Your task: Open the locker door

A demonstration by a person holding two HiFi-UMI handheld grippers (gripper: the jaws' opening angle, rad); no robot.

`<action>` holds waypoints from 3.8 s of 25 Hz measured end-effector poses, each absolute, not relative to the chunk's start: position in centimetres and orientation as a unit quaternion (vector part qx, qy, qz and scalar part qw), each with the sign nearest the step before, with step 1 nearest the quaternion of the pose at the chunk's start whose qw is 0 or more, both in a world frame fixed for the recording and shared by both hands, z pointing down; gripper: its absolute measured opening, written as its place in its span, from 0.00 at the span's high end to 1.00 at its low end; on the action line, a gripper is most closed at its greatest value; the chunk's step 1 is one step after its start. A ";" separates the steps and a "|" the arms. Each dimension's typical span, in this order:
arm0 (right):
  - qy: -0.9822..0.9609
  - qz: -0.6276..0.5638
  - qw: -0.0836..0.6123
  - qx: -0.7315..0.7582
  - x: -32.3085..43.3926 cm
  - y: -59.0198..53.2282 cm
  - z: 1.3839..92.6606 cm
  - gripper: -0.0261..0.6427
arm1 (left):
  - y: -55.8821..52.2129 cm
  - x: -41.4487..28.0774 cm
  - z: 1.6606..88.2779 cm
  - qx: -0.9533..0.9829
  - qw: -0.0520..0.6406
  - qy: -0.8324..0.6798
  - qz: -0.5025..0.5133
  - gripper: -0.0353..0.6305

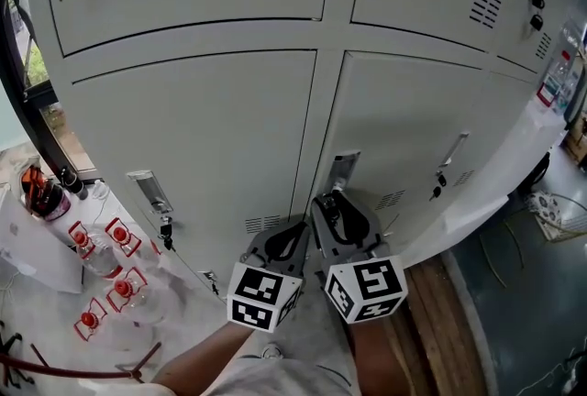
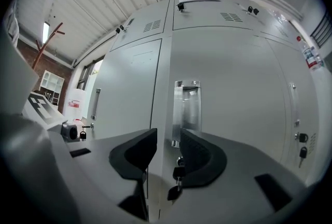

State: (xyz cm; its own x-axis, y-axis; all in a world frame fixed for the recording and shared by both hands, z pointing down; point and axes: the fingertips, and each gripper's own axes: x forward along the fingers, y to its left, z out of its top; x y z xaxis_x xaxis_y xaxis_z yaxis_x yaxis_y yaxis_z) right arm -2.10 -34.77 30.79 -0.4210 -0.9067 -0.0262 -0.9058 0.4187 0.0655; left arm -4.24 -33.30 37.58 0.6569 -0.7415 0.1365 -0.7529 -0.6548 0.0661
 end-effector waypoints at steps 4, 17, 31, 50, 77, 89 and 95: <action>-0.838 -0.040 0.003 0.545 -1.9 -35.4 30.3 0.76 | -33.7 -4.5 37.6 0.908 0.059 -0.411 0.049 0.94; -0.851 -0.033 -0.012 0.523 -3.0 -36.6 29.4 0.73 | -34.4 -5.2 37.7 0.910 0.061 -0.408 0.045 0.94; -0.860 -0.036 -0.012 0.509 -2.5 -34.9 29.3 0.73 | -34.6 -5.1 38.1 0.906 0.072 -0.415 0.045 0.94; -0.890 -0.033 -0.024 0.454 0.4 -29.0 29.1 0.73 | -30.1 -2.8 37.8 0.881 0.077 -0.465 0.036 0.94; -0.893 -0.038 -0.043 0.446 8.8 -21.3 29.2 0.74 | -24.6 5.3 37.4 0.884 0.058 -0.461 0.051 0.94; -0.875 -0.032 -0.051 0.480 14.8 -19.3 29.3 0.75 | -22.6 11.6 37.3 0.906 0.055 -0.416 0.052 0.94; -0.863 -0.039 -0.056 0.500 17.8 -18.5 29.1 0.75 | -22.4 14.8 37.0 0.920 0.049 -0.386 0.054 0.94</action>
